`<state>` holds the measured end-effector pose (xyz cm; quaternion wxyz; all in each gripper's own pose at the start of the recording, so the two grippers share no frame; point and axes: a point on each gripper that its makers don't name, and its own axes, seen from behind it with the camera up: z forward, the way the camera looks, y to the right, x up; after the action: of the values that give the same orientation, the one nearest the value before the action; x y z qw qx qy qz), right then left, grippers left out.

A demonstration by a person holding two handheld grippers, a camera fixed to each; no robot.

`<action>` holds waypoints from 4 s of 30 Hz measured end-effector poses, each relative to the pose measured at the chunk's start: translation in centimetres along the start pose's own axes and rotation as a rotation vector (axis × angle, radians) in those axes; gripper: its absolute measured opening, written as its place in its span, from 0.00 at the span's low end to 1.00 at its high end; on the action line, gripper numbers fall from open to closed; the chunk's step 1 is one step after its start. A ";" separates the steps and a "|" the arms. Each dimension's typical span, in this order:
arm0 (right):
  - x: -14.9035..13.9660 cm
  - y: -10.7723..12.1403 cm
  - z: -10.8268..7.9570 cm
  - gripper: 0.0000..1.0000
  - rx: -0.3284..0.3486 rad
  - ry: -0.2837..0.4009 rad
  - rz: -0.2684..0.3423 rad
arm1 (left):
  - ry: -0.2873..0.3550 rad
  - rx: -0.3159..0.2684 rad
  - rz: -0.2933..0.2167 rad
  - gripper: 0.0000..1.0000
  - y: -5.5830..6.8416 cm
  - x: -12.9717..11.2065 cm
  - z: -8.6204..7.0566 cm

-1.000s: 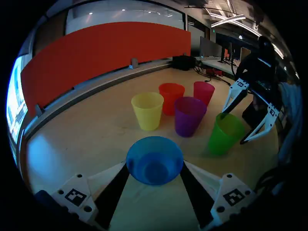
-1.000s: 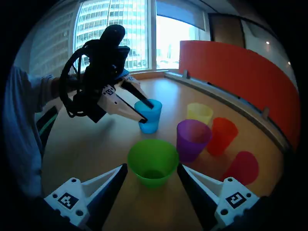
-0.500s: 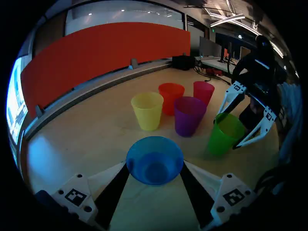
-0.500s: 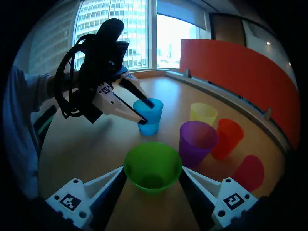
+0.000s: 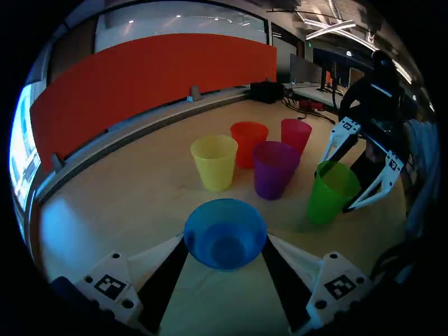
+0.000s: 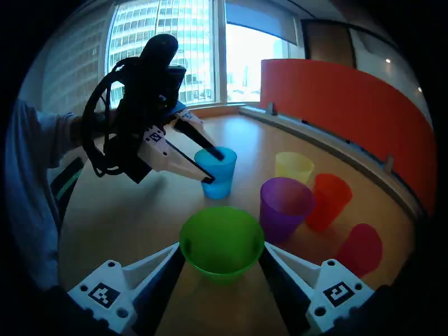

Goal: Pour water

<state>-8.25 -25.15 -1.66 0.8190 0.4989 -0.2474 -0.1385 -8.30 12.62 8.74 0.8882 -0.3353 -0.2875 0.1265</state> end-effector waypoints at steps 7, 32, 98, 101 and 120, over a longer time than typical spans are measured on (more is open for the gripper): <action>0.3 0.1 -0.8 0.90 -0.008 0.010 -0.002 | 0.008 0.003 0.002 0.87 0.2 0.3 -0.4; 4.3 0.2 -7.9 0.90 -0.094 0.146 0.002 | 0.242 0.019 -0.028 0.87 2.7 7.2 -7.2; 12.5 0.9 -14.5 0.90 -0.185 0.411 -0.028 | 0.602 0.095 0.136 0.87 8.0 18.2 -17.1; 12.6 0.7 -14.3 0.90 -0.178 0.409 -0.034 | 0.605 0.115 0.172 0.87 8.2 18.7 -17.4; 13.2 -0.8 -13.1 0.90 -0.132 0.422 -0.046 | 0.619 0.220 0.422 0.87 9.5 21.8 -18.3</action>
<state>9.98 -21.98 -3.85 0.8801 0.4677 -0.0494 -0.0654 19.75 19.25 0.50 0.9180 -0.3123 0.0846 0.2292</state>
